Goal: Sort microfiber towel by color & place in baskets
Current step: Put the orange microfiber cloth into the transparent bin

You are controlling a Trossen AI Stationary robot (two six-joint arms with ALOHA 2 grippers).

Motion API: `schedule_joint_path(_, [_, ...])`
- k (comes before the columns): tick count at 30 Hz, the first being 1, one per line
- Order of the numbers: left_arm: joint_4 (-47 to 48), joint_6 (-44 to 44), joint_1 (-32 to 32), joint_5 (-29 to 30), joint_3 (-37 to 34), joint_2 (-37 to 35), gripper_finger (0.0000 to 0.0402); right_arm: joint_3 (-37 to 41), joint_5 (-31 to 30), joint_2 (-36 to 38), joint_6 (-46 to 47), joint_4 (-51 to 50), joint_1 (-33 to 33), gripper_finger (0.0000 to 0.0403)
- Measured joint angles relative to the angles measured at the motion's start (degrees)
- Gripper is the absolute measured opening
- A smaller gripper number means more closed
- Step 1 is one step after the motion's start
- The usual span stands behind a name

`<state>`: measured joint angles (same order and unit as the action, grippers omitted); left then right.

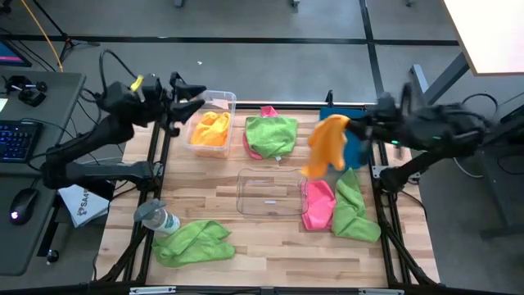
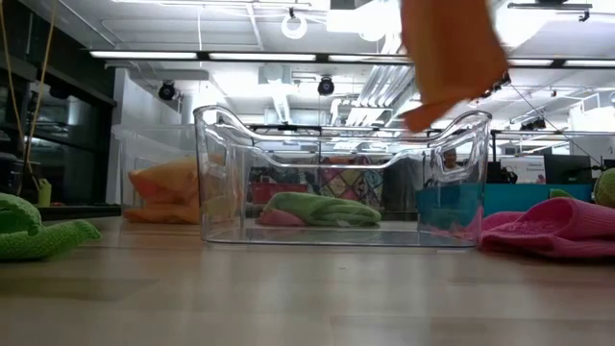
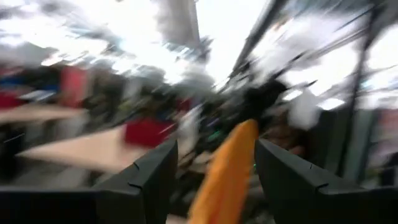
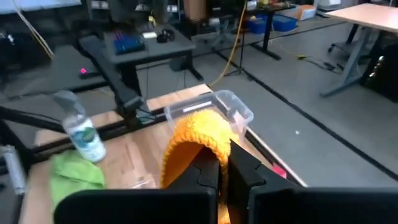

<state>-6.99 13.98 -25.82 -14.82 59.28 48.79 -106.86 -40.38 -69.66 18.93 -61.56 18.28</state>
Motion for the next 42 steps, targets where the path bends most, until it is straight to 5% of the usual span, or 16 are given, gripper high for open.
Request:
schedule_joint_path(4, [14.27,-6.53,-2.71,3.63,3.95,1.41,0.0200,2.50,9.50,-3.46,-3.30,5.99,-8.42,0.0000])
schedule_joint_path(11, [23.89,-12.81,-5.66,3.42,4.12,2.34,0.0213,3.79,27.99,-12.17,-12.03,23.73,-19.92,0.0000])
schedule_joint_path(19, [23.39,-12.19,-8.77,-6.96,4.16,1.53,0.0244,3.79,41.30,-21.09,-14.49,39.49,-27.57,0.0000])
schedule_joint_path(26, [22.27,-11.62,-9.45,-11.63,4.18,3.65,0.0263,3.78,46.51,-25.13,-14.46,50.18,-29.55,0.0000])
schedule_joint_path(42, [2.84,-2.08,-4.92,-26.60,4.14,17.03,0.0267,3.75,54.25,-25.23,-14.48,55.47,-29.57,0.0000])
